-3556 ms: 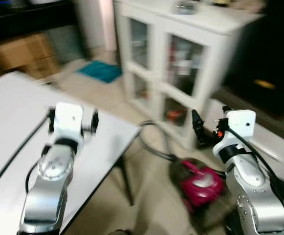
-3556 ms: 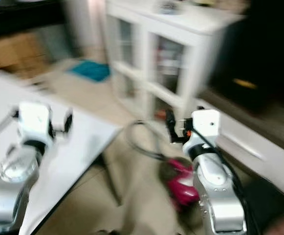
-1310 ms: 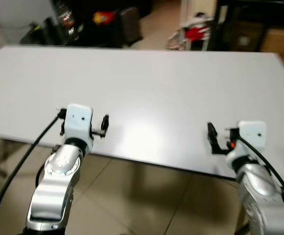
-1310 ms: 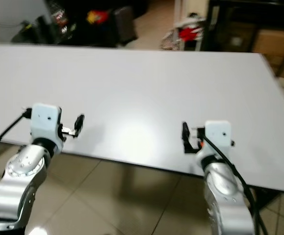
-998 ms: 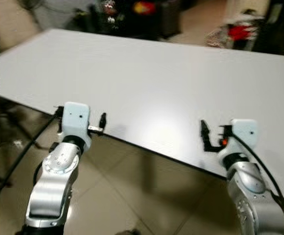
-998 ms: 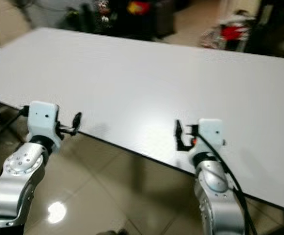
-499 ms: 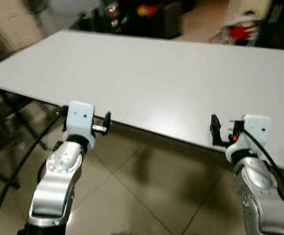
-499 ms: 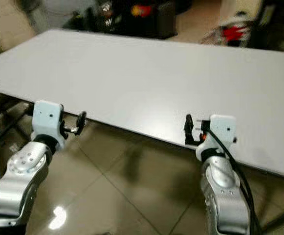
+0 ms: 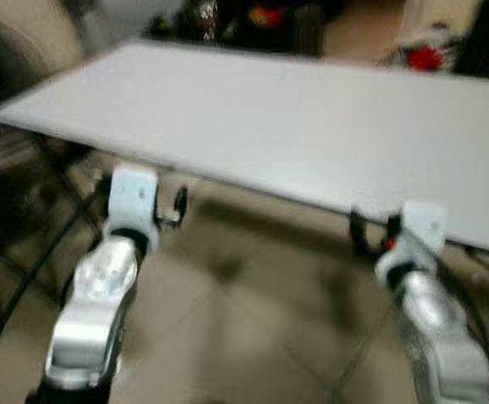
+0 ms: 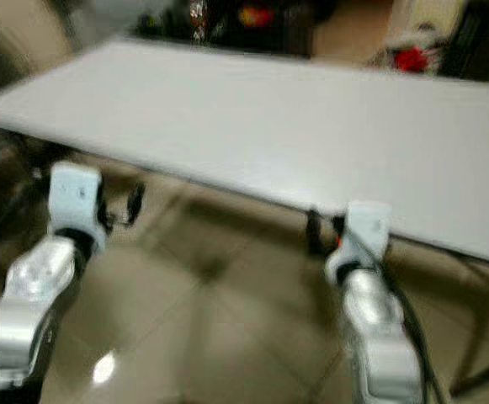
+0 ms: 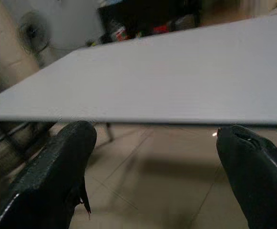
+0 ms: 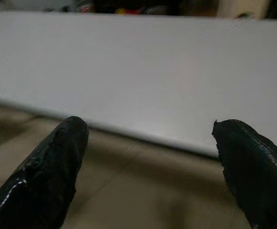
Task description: Setting the table
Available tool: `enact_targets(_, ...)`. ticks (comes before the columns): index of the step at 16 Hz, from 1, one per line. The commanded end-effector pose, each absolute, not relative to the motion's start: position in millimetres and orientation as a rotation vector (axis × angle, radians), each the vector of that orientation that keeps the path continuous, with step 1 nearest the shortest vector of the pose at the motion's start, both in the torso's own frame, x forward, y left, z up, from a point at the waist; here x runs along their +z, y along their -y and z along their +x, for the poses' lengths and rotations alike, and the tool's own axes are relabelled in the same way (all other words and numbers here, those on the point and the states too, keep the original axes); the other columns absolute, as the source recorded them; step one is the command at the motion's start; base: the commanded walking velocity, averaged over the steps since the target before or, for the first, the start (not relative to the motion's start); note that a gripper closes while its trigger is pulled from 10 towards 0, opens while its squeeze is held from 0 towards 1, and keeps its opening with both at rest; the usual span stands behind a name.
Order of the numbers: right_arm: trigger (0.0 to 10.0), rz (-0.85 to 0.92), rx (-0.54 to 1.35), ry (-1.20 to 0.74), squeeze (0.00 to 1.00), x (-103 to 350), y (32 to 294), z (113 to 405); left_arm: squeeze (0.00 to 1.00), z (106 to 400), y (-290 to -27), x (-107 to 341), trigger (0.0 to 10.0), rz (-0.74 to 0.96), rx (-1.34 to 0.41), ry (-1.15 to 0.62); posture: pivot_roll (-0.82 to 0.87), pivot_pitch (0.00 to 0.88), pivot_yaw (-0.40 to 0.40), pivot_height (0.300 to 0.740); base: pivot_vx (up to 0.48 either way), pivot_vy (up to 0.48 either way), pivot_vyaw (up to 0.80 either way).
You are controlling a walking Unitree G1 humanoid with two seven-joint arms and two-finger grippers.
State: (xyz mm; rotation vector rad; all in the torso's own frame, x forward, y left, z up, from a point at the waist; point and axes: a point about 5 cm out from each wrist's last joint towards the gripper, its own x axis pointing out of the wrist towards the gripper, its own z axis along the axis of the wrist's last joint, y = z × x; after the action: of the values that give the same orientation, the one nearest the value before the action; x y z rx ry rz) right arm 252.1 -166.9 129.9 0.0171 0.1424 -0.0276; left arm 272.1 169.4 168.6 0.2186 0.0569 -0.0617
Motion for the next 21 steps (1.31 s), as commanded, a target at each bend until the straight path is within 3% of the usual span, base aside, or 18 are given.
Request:
enact_targets(1, 10.0, 0.028, 0.009, -0.12, 0.0, 135.1, 161.6, 254.2, 0.0, 271.8, -169.7, 171.2, 10.0, 0.214, -0.061, -0.048, -0.09, 0.041, 0.085, 0.74, 0.0, 0.0, 0.8)
enact_targets(16, 10.0, 0.051, 0.141, -0.118, 0.0, 133.8, 143.6, 259.5, 0.0, 269.0, -178.0, 176.6, 10.0, 0.203, -0.036, -0.035, -0.07, 0.003, 0.071, 0.74, 0.0, 0.0, 0.8)
enact_targets(21, 10.0, 0.06, 0.116, -0.118, 0.0, 132.1, 147.3, 259.3, 0.0, 265.0, -181.9, 172.1, 10.0, 0.189, -0.017, -0.051, -0.06, 0.003, 0.066, 0.74, 0.106, 0.0, 0.0)
